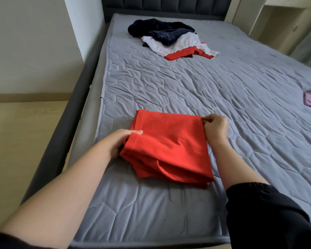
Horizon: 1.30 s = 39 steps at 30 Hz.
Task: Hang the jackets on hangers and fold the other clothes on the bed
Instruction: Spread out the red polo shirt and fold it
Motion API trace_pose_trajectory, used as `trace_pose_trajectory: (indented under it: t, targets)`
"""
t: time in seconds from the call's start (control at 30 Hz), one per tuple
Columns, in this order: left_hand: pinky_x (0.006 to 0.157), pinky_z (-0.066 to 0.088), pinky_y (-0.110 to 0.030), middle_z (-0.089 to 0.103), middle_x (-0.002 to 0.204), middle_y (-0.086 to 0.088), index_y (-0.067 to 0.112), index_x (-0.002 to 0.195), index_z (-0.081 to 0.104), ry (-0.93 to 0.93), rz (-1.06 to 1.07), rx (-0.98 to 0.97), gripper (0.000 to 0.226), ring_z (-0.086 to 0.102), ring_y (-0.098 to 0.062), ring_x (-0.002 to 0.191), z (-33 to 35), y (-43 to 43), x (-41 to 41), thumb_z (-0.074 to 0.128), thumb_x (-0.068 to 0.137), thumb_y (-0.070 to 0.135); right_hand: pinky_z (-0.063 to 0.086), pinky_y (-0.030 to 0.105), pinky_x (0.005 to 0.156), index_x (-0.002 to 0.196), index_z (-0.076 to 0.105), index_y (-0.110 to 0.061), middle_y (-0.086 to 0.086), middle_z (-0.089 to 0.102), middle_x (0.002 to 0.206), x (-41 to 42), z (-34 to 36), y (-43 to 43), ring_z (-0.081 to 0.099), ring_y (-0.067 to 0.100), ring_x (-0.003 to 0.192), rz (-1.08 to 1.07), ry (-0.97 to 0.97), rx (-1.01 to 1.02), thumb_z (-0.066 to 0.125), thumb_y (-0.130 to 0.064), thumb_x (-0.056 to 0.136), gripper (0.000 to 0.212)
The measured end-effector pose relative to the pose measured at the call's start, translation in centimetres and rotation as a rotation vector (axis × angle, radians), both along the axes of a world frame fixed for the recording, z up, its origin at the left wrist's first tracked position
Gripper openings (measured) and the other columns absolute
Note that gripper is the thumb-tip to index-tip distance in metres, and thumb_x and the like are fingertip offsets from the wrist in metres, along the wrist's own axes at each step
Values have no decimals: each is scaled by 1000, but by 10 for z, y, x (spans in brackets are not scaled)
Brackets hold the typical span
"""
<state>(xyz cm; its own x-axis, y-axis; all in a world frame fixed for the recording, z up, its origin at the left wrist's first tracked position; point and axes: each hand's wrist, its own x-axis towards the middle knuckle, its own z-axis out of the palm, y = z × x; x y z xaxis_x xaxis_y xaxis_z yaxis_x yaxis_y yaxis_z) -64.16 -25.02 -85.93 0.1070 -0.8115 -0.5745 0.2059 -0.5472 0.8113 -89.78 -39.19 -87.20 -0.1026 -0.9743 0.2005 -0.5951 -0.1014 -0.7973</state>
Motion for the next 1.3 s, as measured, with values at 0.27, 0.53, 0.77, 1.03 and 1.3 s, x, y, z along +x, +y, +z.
trace_pose_trajectory:
  t: [0.27,0.53,0.77,1.03,1.3]
  targets:
    - [64,59,-31,73,97,-12,14,101,69,90,-221,143,45,71,-21,77,-1,19,7,65,71,47,48,22,42,73,64,-12,5,64,57,-14,11,20,60,16,44,295,-419,947,50,-67,85,58]
    - [54,58,-34,72,78,-7,11,101,63,27,-209,-42,33,69,-17,65,9,23,0,69,70,20,56,26,63,128,54,-1,13,68,93,-6,19,29,67,20,71,287,-276,531,67,0,84,46]
    - [62,57,-34,70,83,-5,19,101,62,-303,-272,21,35,67,-20,71,11,30,-4,47,94,51,29,17,98,136,47,-19,3,47,137,33,48,66,41,19,129,742,392,125,75,-20,78,65]
    - [54,52,-25,69,71,-4,11,93,62,-324,-348,22,29,67,-18,61,33,38,10,41,101,29,40,14,87,118,65,-17,-4,66,112,56,52,113,57,-1,98,966,449,82,67,-18,85,33]
    - [71,50,-21,69,78,2,22,79,69,-865,-295,-353,9,63,-11,74,41,33,13,72,80,13,50,47,82,73,61,-11,15,61,77,47,52,85,56,26,75,321,-395,573,56,-15,95,23]
